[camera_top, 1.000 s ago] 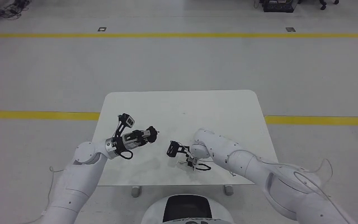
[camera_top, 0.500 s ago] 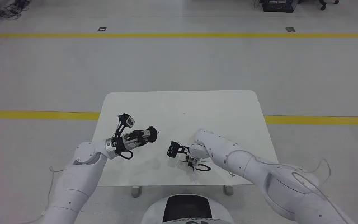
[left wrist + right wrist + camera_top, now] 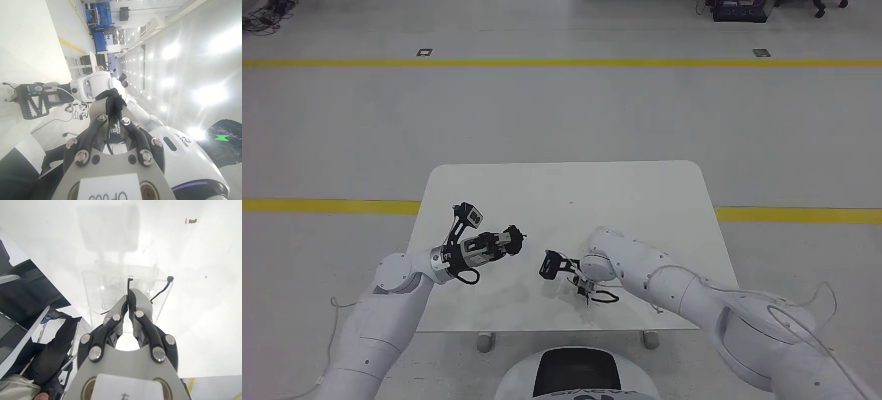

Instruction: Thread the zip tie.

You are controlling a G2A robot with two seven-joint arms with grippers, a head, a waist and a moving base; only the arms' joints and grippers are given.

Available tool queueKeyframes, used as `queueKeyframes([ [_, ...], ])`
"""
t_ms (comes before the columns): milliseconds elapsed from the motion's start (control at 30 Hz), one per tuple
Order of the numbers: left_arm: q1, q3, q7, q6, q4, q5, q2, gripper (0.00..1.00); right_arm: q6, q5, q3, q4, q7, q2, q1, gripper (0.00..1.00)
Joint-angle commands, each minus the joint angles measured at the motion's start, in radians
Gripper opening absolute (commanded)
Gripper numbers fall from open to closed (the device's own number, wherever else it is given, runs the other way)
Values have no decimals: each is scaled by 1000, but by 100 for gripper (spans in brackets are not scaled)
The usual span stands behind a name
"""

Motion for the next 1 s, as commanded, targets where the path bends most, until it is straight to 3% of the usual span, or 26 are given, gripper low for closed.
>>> queueKeyframes([
  [0,0,0,0,0,0,0,0,0,0,4,0,-13,5,7,2,0],
  [267,0,0,0,0,0,0,0,0,0,15,0,-74,4,39,12,0],
  [767,0,0,0,0,0,0,0,0,0,59,0,-253,-57,177,29,0],
  [967,0,0,0,0,0,0,0,0,0,75,0,-284,-70,201,24,0],
])
